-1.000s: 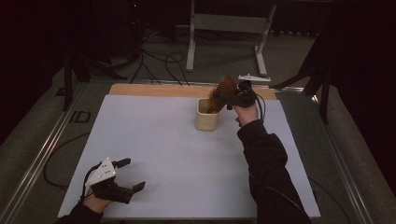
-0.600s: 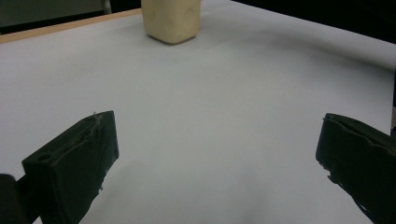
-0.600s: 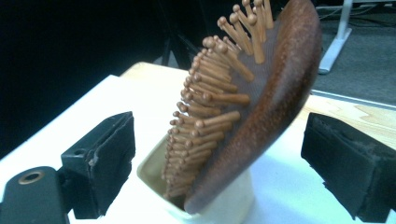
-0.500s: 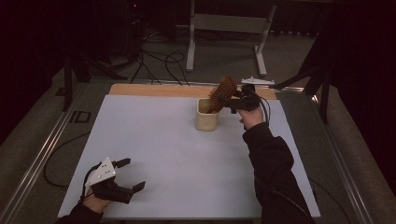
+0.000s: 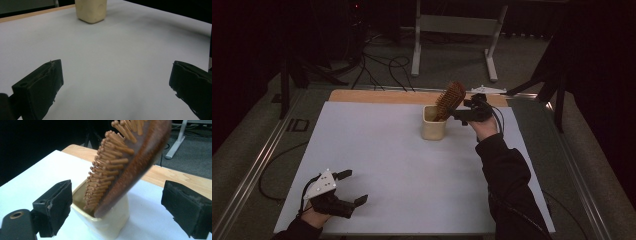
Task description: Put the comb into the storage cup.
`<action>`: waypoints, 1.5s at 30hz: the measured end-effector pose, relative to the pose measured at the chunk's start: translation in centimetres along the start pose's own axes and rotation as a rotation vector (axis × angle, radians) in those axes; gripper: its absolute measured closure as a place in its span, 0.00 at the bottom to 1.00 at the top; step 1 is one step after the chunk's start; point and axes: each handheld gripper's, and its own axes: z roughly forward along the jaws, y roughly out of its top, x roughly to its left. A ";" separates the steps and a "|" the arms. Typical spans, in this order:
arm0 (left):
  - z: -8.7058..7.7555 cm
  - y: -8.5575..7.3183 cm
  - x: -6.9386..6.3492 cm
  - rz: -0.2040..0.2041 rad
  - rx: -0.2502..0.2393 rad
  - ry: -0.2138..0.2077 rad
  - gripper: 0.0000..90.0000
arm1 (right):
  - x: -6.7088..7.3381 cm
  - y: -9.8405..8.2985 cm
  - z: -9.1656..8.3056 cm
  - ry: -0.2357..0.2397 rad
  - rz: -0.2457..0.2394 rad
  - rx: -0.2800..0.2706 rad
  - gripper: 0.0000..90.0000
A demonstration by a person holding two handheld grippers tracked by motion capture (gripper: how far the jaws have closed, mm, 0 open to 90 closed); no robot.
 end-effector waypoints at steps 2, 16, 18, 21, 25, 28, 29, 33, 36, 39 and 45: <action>0.0 0.0 0.0 0.003 0.002 0.001 0.00 | -0.1 -0.2 -0.2 0.001 0.002 -0.003 0.11; -0.1 0.0 -0.1 0.003 -0.002 0.002 0.00 | -0.4 -2.9 -2.2 0.010 0.020 0.003 0.11; -0.2 0.0 -0.1 0.004 -0.002 0.003 0.00 | -0.3 -3.4 -2.4 0.014 0.014 0.004 0.11; -0.2 0.0 -0.1 0.004 -0.002 0.003 0.00 | -0.1 -4.1 -2.9 0.023 0.013 0.003 0.11; -0.2 0.0 -0.1 0.005 -0.003 0.003 0.00 | 0.3 -5.1 -3.5 0.029 0.001 0.004 0.11; -0.2 0.0 -0.1 0.007 -0.001 0.003 0.00 | 0.6 -5.8 -3.9 0.034 -0.005 0.007 0.11; -0.2 0.0 -0.1 0.008 0.000 0.005 0.00 | 0.7 -6.1 -4.0 0.036 -0.007 0.009 0.11; -0.2 0.0 -0.1 0.005 -0.002 0.005 0.00 | 0.9 -7.3 -4.6 0.048 -0.010 0.015 0.11; -0.2 0.0 -0.1 0.005 -0.001 0.005 0.00 | 1.0 -8.2 -5.0 0.059 0.002 0.010 0.11; -0.2 0.0 -0.1 0.005 -0.001 0.004 0.00 | 1.1 -9.3 -5.4 0.067 0.005 0.013 0.11; -0.2 0.0 -0.1 0.004 -0.002 0.006 0.00 | 1.3 -11.1 -6.1 0.063 0.003 0.019 0.11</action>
